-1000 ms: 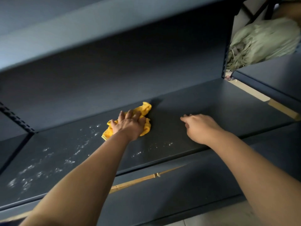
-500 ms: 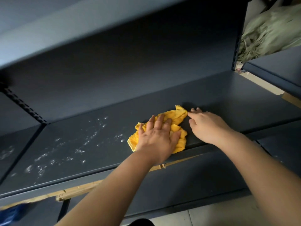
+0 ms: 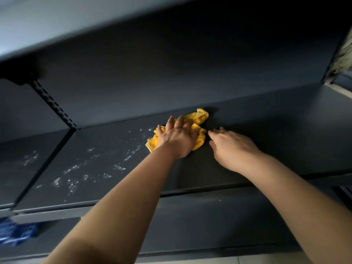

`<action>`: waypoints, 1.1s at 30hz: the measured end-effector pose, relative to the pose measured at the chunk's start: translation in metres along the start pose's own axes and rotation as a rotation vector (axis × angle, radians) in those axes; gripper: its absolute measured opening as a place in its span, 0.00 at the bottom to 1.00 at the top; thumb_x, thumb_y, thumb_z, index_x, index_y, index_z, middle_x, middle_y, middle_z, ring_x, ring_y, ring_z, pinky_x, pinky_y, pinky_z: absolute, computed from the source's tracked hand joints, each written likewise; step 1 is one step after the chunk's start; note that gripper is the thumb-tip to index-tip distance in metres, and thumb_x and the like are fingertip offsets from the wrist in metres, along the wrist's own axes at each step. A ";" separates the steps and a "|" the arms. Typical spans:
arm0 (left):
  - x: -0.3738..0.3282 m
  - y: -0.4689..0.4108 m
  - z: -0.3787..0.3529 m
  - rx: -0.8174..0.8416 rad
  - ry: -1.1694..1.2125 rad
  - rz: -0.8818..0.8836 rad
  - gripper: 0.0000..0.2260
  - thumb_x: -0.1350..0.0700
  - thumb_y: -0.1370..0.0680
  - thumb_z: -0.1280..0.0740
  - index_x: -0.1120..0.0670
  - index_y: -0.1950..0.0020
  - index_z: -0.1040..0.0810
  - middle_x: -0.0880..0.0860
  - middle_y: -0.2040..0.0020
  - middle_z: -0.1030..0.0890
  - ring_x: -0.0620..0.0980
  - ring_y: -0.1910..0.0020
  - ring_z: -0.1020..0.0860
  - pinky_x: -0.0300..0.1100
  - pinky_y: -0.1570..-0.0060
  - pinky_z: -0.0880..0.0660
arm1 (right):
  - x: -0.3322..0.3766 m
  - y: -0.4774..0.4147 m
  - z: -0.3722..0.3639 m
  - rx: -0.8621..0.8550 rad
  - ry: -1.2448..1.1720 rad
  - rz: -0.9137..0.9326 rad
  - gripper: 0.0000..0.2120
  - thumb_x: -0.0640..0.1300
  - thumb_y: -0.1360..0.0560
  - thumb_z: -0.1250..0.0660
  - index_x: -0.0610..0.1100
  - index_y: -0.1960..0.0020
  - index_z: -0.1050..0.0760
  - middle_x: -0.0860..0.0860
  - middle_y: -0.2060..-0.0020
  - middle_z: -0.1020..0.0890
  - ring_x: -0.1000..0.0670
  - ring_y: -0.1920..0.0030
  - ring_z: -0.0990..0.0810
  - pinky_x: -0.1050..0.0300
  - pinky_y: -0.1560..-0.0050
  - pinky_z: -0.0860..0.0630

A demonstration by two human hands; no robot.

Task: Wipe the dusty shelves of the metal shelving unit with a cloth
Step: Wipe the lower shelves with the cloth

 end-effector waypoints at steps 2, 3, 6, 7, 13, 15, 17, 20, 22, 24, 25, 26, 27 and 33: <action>0.006 -0.017 0.001 0.016 0.011 0.028 0.27 0.37 0.19 0.57 0.45 0.22 0.44 0.47 0.20 0.53 0.54 0.22 0.58 0.64 0.28 0.58 | 0.011 -0.008 -0.006 0.033 0.000 0.015 0.19 0.43 0.18 0.47 0.45 0.27 0.37 0.49 0.26 0.35 0.48 0.24 0.42 0.48 0.30 0.35; 0.011 -0.023 0.002 0.018 0.016 0.044 0.27 0.37 0.19 0.57 0.45 0.22 0.44 0.47 0.20 0.53 0.54 0.22 0.58 0.65 0.28 0.58 | 0.016 -0.011 -0.009 0.043 0.000 0.024 0.19 0.43 0.18 0.47 0.45 0.27 0.36 0.49 0.26 0.35 0.48 0.24 0.42 0.48 0.30 0.35; 0.032 -0.038 0.003 0.007 0.039 0.114 0.27 0.37 0.19 0.57 0.45 0.22 0.42 0.48 0.20 0.51 0.55 0.22 0.57 0.66 0.29 0.58 | 0.027 -0.018 -0.013 0.077 0.050 0.030 0.20 0.44 0.18 0.48 0.46 0.26 0.37 0.49 0.26 0.37 0.48 0.24 0.43 0.46 0.29 0.37; 0.040 -0.041 0.003 0.003 0.043 0.136 0.27 0.36 0.19 0.56 0.45 0.22 0.42 0.48 0.20 0.50 0.56 0.22 0.56 0.66 0.29 0.58 | 0.030 -0.020 -0.013 0.091 0.073 0.028 0.20 0.45 0.17 0.49 0.47 0.26 0.38 0.49 0.25 0.38 0.48 0.24 0.44 0.45 0.29 0.37; 0.090 -0.045 0.005 -0.028 0.047 0.208 0.27 0.37 0.19 0.56 0.45 0.22 0.43 0.48 0.21 0.46 0.56 0.23 0.51 0.65 0.28 0.56 | 0.036 -0.034 -0.017 0.158 0.113 0.005 0.22 0.45 0.17 0.51 0.52 0.23 0.43 0.51 0.22 0.46 0.45 0.23 0.48 0.41 0.26 0.43; 0.105 -0.043 0.005 -0.034 0.049 0.232 0.27 0.37 0.19 0.55 0.45 0.22 0.43 0.48 0.22 0.45 0.56 0.23 0.51 0.65 0.28 0.57 | 0.035 -0.036 -0.019 0.160 0.099 -0.012 0.24 0.42 0.18 0.50 0.54 0.23 0.44 0.52 0.22 0.47 0.45 0.23 0.48 0.42 0.25 0.45; 0.121 -0.038 0.006 -0.041 0.045 0.268 0.27 0.38 0.19 0.55 0.45 0.22 0.43 0.48 0.21 0.45 0.56 0.22 0.51 0.65 0.28 0.57 | 0.034 -0.036 -0.021 0.145 0.072 -0.026 0.25 0.40 0.18 0.50 0.54 0.23 0.44 0.52 0.22 0.47 0.46 0.23 0.48 0.42 0.25 0.45; 0.146 -0.028 0.006 -0.050 0.036 0.331 0.27 0.38 0.19 0.56 0.46 0.22 0.43 0.50 0.21 0.47 0.56 0.22 0.52 0.65 0.28 0.57 | 0.033 -0.037 -0.023 0.120 0.063 -0.039 0.25 0.40 0.19 0.49 0.55 0.24 0.42 0.51 0.23 0.44 0.44 0.24 0.43 0.43 0.26 0.43; 0.158 -0.020 0.006 -0.049 0.033 0.370 0.27 0.38 0.19 0.56 0.47 0.22 0.43 0.51 0.21 0.47 0.57 0.22 0.53 0.65 0.28 0.56 | 0.032 -0.039 -0.023 0.108 0.063 -0.045 0.24 0.41 0.19 0.48 0.55 0.25 0.39 0.49 0.24 0.41 0.43 0.26 0.39 0.43 0.27 0.40; 0.163 -0.012 0.006 -0.040 0.035 0.403 0.27 0.38 0.19 0.56 0.47 0.22 0.43 0.52 0.21 0.47 0.57 0.22 0.53 0.66 0.28 0.56 | 0.030 -0.039 -0.024 0.105 0.053 -0.040 0.23 0.42 0.19 0.48 0.56 0.25 0.39 0.49 0.24 0.40 0.42 0.26 0.39 0.44 0.27 0.40; 0.163 -0.009 0.007 -0.033 0.034 0.421 0.28 0.37 0.19 0.56 0.48 0.22 0.43 0.53 0.21 0.47 0.57 0.22 0.53 0.66 0.28 0.56 | 0.029 -0.039 -0.024 0.110 0.049 -0.030 0.23 0.43 0.19 0.48 0.56 0.25 0.39 0.49 0.23 0.41 0.43 0.25 0.40 0.44 0.27 0.41; 0.162 -0.005 0.006 -0.027 0.030 0.440 0.28 0.37 0.19 0.56 0.48 0.22 0.43 0.53 0.21 0.47 0.57 0.22 0.53 0.66 0.28 0.56 | 0.028 -0.039 -0.024 0.116 0.049 -0.018 0.24 0.43 0.19 0.48 0.55 0.25 0.40 0.50 0.23 0.43 0.44 0.24 0.42 0.44 0.26 0.42; 0.160 -0.002 0.006 -0.022 0.025 0.458 0.29 0.37 0.20 0.57 0.48 0.22 0.43 0.53 0.21 0.47 0.57 0.22 0.53 0.66 0.28 0.56 | 0.028 -0.039 -0.025 0.121 0.052 -0.008 0.24 0.43 0.19 0.49 0.55 0.24 0.41 0.50 0.22 0.45 0.44 0.24 0.44 0.43 0.26 0.43; 0.131 0.027 0.006 0.016 0.011 0.478 0.29 0.36 0.20 0.56 0.47 0.22 0.45 0.50 0.20 0.50 0.55 0.22 0.54 0.66 0.29 0.57 | 0.026 -0.037 -0.024 0.133 0.094 0.039 0.26 0.42 0.21 0.49 0.53 0.24 0.43 0.49 0.22 0.47 0.43 0.23 0.47 0.39 0.27 0.44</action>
Point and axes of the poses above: each hand's wrist, its own y-axis away from the middle knuckle, its own z-axis out of the back of the hand, x = y × z, the point moved 2 cm from there along -y, towards the middle knuckle
